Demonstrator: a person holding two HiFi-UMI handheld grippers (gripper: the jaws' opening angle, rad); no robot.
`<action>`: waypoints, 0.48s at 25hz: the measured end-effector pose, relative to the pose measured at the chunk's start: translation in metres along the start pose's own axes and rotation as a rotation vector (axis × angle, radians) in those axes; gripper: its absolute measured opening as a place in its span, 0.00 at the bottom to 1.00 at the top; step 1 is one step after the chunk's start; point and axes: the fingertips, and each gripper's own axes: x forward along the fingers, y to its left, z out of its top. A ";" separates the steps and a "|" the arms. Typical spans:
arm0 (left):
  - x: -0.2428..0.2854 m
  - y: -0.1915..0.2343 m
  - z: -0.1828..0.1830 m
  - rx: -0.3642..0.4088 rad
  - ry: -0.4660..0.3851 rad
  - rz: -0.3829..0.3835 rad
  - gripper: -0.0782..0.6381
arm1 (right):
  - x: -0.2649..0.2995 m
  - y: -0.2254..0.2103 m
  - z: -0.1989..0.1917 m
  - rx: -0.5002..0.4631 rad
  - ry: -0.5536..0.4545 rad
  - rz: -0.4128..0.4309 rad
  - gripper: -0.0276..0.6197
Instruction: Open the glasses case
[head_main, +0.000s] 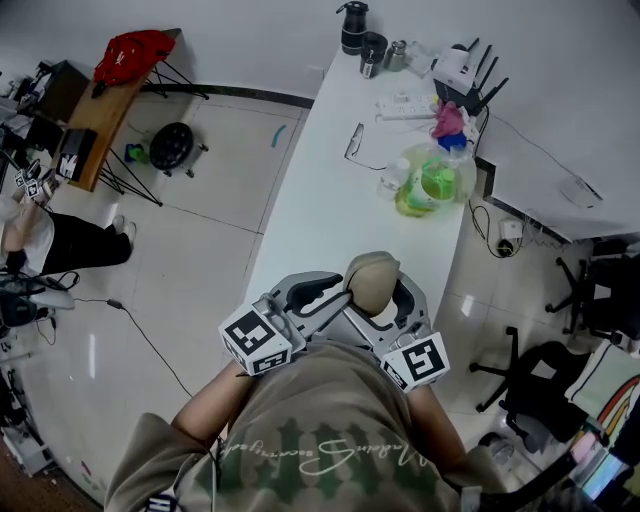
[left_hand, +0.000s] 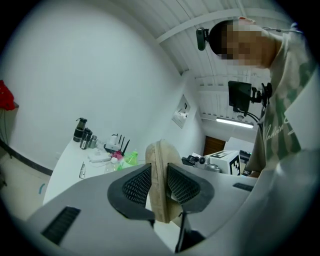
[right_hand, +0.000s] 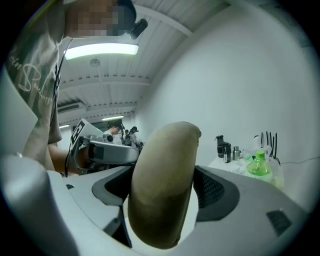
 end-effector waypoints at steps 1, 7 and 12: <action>0.001 0.002 0.000 -0.016 -0.009 0.004 0.24 | 0.000 -0.001 0.000 0.016 -0.007 0.001 0.65; 0.002 0.000 -0.005 0.000 0.001 -0.012 0.21 | -0.002 -0.001 -0.003 0.053 -0.009 0.035 0.65; -0.002 0.005 -0.003 -0.015 0.021 -0.037 0.15 | -0.008 0.005 0.003 0.104 -0.061 0.096 0.65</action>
